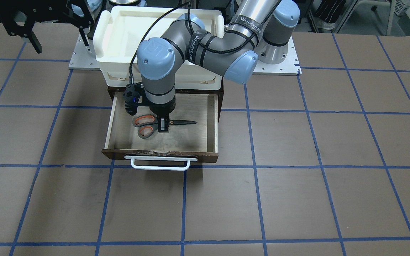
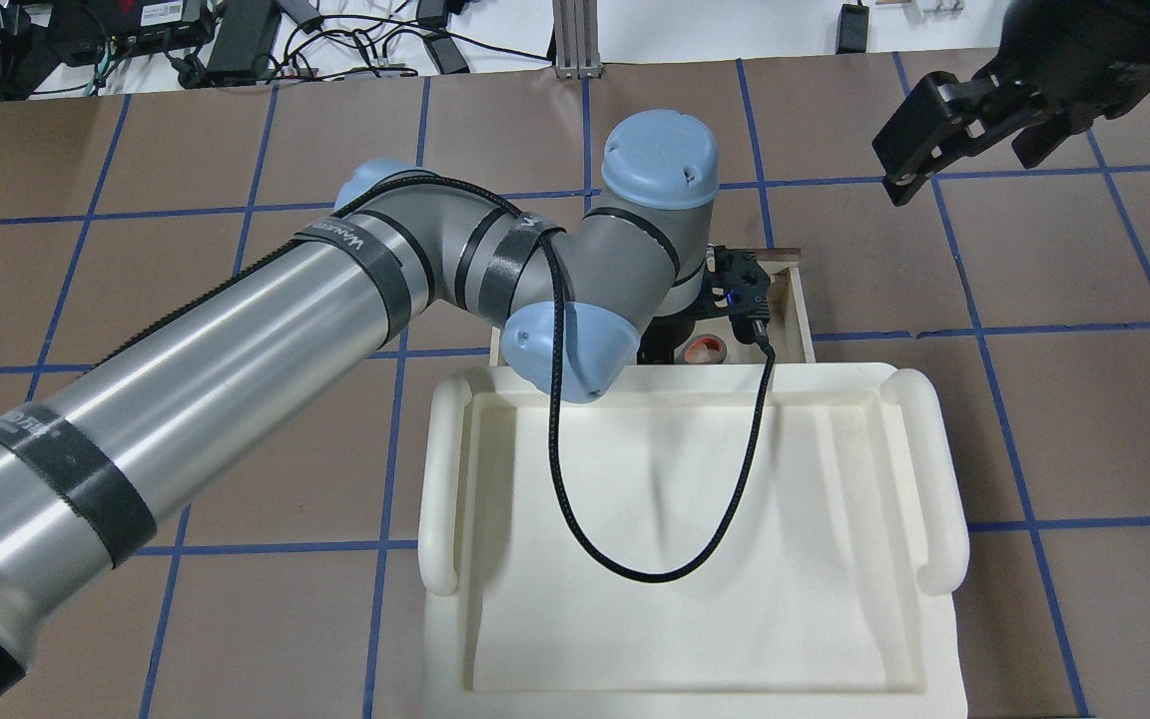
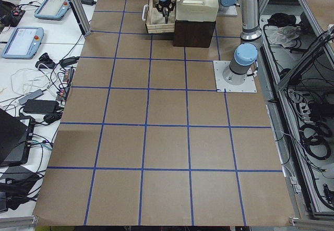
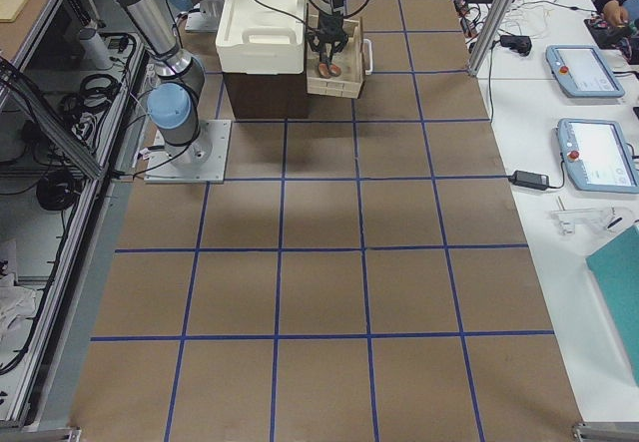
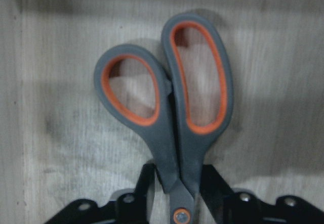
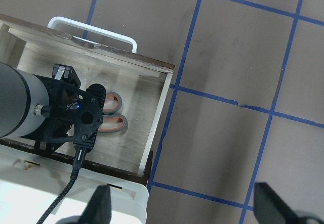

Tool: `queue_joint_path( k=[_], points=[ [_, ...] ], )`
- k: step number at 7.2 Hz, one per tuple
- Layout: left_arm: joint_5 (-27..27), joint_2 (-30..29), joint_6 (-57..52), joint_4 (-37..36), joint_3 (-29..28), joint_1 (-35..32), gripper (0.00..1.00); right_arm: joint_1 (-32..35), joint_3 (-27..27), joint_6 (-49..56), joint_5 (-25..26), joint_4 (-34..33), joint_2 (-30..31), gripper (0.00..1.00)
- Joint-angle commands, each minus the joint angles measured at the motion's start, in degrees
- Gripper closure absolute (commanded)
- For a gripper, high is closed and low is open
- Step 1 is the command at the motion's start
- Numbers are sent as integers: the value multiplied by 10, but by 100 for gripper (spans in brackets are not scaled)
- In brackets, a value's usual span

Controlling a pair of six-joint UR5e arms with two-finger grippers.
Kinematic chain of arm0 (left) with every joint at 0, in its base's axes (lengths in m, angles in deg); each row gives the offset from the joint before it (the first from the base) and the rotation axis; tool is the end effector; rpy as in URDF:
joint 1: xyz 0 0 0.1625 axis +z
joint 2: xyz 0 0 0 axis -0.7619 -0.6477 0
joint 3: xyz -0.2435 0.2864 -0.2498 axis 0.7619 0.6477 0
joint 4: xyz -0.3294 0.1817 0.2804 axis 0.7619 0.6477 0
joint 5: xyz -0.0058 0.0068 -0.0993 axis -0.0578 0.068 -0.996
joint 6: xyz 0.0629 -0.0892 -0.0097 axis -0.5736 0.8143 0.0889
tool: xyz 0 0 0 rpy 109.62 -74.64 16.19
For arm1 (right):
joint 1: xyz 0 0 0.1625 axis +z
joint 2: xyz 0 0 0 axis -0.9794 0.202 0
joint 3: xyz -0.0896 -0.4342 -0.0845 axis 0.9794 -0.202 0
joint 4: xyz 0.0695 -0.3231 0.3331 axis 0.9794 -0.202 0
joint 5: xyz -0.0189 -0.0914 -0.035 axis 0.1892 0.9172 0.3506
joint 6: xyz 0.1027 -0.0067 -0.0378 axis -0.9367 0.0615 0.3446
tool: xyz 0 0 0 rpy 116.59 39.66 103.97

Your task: Place scissors in drawer with both arms

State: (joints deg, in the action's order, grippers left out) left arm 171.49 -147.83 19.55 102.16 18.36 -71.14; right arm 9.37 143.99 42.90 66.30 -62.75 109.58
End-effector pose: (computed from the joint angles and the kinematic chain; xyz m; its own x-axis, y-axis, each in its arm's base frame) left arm -0.4713 -0.5185 0.2705 -0.0502 0.9953 0.0824 0.9986 0.0516 -0.0147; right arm 0.1179 -0.4875 0.6174 -0.9636 -0.2672 0.0066 -0.2655 0.9538 -0.1405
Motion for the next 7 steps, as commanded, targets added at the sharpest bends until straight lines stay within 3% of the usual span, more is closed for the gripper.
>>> queue_joint_path(
  k=[1,7],
  points=[
    [1,8,-1,0,-2,0,37,0,0,0,0,0,0,0],
    [-1,57,-9,14,-17,42,37,0,0,0,0,0,0,0]
  ],
)
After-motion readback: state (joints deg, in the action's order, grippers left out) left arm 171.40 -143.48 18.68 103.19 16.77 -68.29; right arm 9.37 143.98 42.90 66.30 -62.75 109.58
